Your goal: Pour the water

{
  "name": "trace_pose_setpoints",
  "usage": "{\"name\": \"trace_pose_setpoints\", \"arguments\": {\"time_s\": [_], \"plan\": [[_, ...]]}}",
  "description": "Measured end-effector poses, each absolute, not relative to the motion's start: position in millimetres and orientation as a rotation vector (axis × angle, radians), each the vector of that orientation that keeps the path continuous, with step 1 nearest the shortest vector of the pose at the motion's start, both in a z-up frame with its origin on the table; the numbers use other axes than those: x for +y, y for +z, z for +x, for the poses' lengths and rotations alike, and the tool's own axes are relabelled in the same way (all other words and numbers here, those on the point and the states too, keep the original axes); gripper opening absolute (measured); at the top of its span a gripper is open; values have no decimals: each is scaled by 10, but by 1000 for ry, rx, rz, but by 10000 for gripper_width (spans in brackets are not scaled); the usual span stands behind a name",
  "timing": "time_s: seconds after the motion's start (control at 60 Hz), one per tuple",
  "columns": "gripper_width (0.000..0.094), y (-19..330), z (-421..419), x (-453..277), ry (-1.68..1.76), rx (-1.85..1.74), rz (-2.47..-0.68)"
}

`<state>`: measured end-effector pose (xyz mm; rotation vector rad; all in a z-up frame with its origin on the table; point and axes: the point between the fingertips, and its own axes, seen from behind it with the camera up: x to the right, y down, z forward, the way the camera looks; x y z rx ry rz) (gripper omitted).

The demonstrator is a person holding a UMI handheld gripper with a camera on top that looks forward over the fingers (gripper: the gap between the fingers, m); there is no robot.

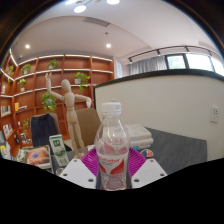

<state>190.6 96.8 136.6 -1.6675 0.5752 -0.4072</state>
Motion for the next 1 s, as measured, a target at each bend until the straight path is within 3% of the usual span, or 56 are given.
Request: {"name": "trace_pose_setpoints", "arguments": {"time_s": [0.117, 0.25, 0.3, 0.433, 0.55, 0.583, 0.733, 1.0], "plan": [[384, 1131, 1935, 1038, -405, 564, -1699], [382, 1166, 1941, 1049, -399, 560, -1673], [421, 1146, 1934, 1095, -392, 567, -1667], [562, 1128, 1927, 1089, -392, 575, -1680], [848, 1085, 1803, 990, -393, 542, -1732], [891, 1091, 1759, 882, -383, 549, -1741], [894, 1071, 1449, 500, -314, 580, -1717], [889, 1350, 598, -616, -221, 463, -1746]]}}
